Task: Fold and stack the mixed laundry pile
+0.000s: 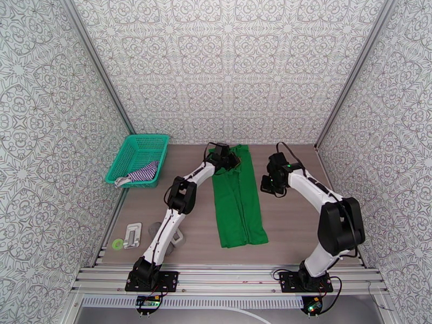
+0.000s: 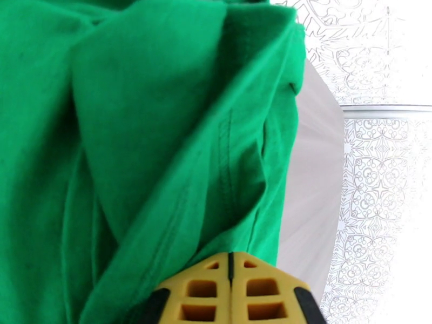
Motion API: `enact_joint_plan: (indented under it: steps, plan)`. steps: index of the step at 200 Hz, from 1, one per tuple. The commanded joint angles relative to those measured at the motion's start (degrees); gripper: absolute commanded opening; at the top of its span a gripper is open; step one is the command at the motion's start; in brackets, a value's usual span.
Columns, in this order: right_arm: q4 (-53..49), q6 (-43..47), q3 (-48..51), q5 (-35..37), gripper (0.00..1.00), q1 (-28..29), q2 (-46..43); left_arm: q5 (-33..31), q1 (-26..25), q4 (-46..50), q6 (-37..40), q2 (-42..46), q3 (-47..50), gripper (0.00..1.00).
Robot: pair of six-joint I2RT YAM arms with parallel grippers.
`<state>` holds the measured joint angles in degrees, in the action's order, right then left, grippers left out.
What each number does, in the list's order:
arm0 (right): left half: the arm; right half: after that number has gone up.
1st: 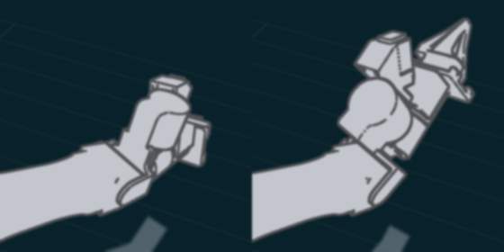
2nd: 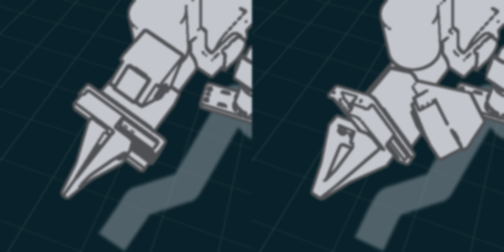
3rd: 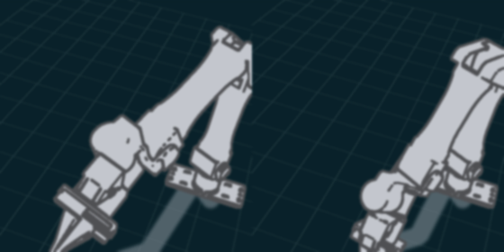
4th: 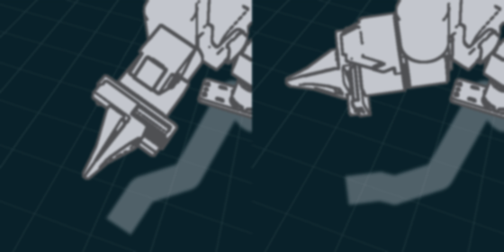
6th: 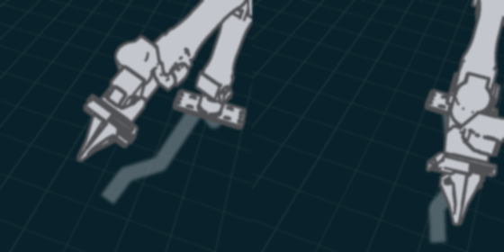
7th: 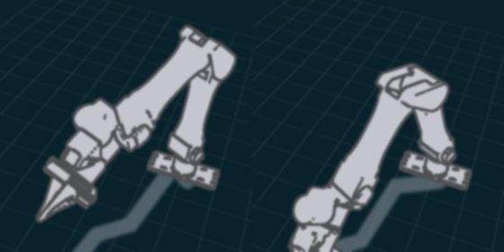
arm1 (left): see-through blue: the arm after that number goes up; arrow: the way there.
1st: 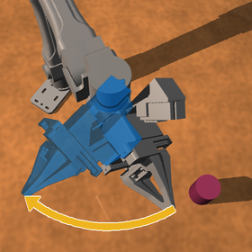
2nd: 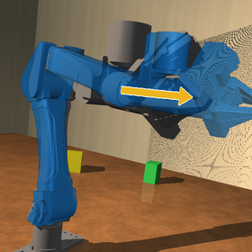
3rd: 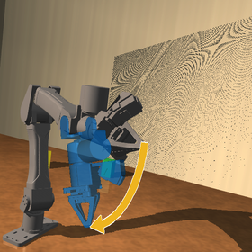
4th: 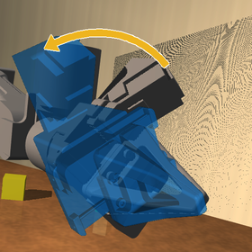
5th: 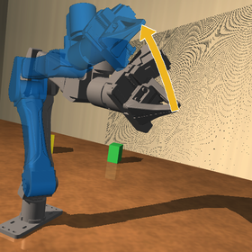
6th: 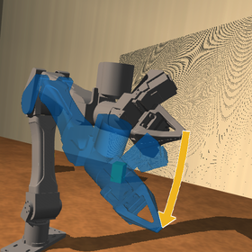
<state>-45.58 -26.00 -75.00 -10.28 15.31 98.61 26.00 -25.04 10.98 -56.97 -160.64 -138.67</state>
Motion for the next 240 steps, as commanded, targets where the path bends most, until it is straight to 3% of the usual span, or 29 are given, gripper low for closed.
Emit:
enact_joint_plan:
  steps: [1,60,86,124,173,240]
  plan:
    - [5.0,2.3,-4.0,-0.2,0.00,-0.2,3.1,1.3,2.0,-3.0,1.2,3.0,2.0,0.03]
    - [10.8,4.6,-22.0,-2.2,0.00,-0.2,20.0,1.6,4.2,-3.3,5.6,18.6,12.7,0.06]
    - [12.5,5.4,-32.9,-8.1,0.00,-0.2,29.2,2.6,5.1,-4.6,5.3,25.0,19.8,0.07]
    - [10.6,2.8,-49.1,-12.4,0.00,-0.1,42.4,2.0,6.6,2.8,10.5,32.8,29.3,0.07]
    - [-0.7,-2.4,-71.0,-9.0,0.00,0.2,56.8,-0.6,8.9,8.9,15.0,44.4,44.2,0.07]
    - [-6.7,-7.2,-67.6,3.1,0.00,-2.2,56.8,-1.4,6.8,12.4,15.7,51.4,57.0,0.11]
